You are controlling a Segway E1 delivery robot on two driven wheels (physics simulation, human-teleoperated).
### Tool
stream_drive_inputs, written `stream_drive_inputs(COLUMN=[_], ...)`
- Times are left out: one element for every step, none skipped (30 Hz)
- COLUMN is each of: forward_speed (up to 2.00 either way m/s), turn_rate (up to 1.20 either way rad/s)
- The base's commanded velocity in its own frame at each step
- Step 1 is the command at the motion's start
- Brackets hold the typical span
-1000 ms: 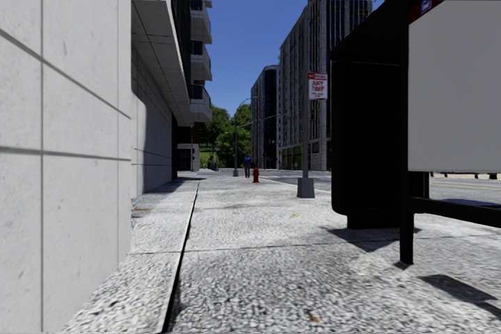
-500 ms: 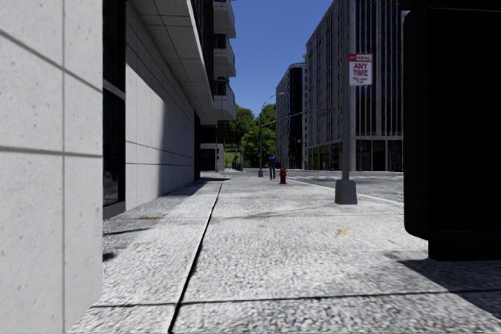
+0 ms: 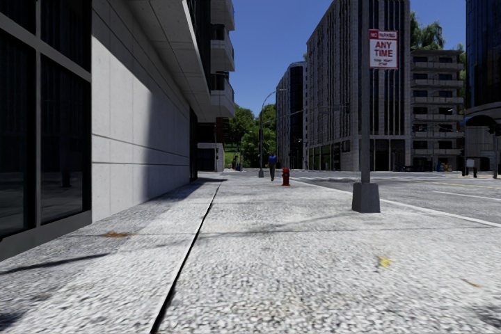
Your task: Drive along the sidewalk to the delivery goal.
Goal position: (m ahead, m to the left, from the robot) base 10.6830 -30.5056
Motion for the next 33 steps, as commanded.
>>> stream_drive_inputs(forward_speed=[2.0, 2.0, 2.0, 2.0, 2.0, 2.0, 2.0, 2.0, 2.0, 2.0, 2.0, 2.0, 2.0, 2.0, 2.0, 2.0, 2.0, 2.0, 2.0, 2.0, 2.0, 2.0, 2.0, 2.0, 2.0, 2.0, 2.0, 2.0, 2.0, 2.0, 2.0, 2.0, 2.0], turn_rate=[0.0, 0.0, 0.0, 0.0, 0.0, 0.0, 0.0, 0.0, 0.0, 0.0, 0.0, 0.0, 0.0, 0.0, 0.0, 0.0, 0.0, 0.0, 0.0, 0.0, 0.0, 0.0, 0.0, 0.0, 0.0, 0.0, 0.0, 0.0, 0.0, 0.0, 0.0, 0.0, 0.0])
